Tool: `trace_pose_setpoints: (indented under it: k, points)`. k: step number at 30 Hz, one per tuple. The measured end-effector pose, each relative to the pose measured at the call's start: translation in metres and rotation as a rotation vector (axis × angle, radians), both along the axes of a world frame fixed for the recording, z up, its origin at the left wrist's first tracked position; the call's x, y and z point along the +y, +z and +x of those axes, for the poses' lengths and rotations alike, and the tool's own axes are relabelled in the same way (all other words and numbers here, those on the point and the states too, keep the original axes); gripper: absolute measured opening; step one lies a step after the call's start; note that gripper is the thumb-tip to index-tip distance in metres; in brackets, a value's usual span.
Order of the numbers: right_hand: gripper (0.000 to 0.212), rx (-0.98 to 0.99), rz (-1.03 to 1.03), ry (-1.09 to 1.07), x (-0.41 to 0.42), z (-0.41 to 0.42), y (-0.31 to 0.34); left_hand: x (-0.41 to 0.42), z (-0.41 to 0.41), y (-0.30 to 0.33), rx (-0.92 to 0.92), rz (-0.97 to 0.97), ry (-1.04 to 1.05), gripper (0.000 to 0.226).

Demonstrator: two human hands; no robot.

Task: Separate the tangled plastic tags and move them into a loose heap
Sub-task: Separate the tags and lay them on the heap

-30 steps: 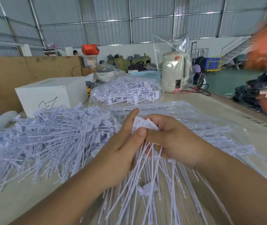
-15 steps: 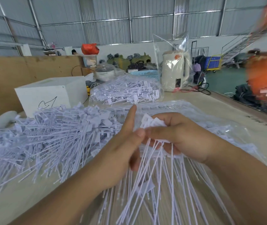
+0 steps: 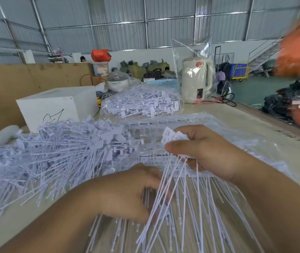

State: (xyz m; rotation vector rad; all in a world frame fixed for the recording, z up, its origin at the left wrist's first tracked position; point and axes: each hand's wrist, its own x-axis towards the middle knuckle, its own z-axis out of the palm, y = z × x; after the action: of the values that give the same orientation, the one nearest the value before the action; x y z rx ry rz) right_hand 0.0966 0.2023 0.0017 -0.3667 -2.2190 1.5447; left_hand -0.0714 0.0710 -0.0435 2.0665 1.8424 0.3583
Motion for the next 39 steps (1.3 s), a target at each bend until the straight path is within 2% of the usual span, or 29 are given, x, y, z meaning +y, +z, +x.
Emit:
trace_pose_setpoints:
  k: [4,7,10,12,16,21,26,28,30,36,39]
  points:
    - [0.022,-0.014,0.011,-0.005,-0.004,-0.001,-0.001,0.017,0.006,-0.01,0.159,-0.085,0.169,0.022]
    - [0.022,-0.008,0.026,0.02,-0.005,-0.003,-0.002,0.001,0.004,-0.001,0.05,-0.016,0.051,0.032]
    - [0.021,-0.032,0.027,0.051,-0.006,-0.004,-0.002,-0.009,0.015,0.014,-0.017,-0.004,0.099,0.031]
    - [0.022,-0.037,0.034,0.059,-0.006,-0.004,-0.002,-0.008,0.024,0.019,-0.072,0.094,0.169,0.021]
    - [0.019,-0.071,0.036,0.031,-0.006,-0.003,-0.001,-0.013,0.03,0.025,-0.143,0.315,0.305,0.035]
    - [0.013,-0.051,0.01,0.087,-0.006,-0.002,0.001,-0.012,0.033,0.028,-0.306,0.521,0.377,0.03]
    - [0.042,-0.077,-0.049,0.018,0.001,-0.006,-0.004,-0.012,0.034,0.031,-0.328,0.679,0.429,0.037]
    - [0.029,-0.055,-0.064,0.059,0.001,-0.006,-0.004,-0.012,0.033,0.032,-0.357,0.736,0.463,0.035]
    - [0.022,-0.026,-0.068,0.103,0.0,-0.006,-0.004,-0.011,0.03,0.032,-0.404,0.754,0.491,0.032]
    - [0.03,0.057,-0.08,0.116,0.0,-0.01,-0.009,-0.007,0.035,0.031,-0.589,0.7,0.423,0.022]
    - [0.036,0.053,-0.08,0.102,-0.001,-0.012,-0.011,-0.007,0.032,0.03,-0.571,0.701,0.434,0.021]
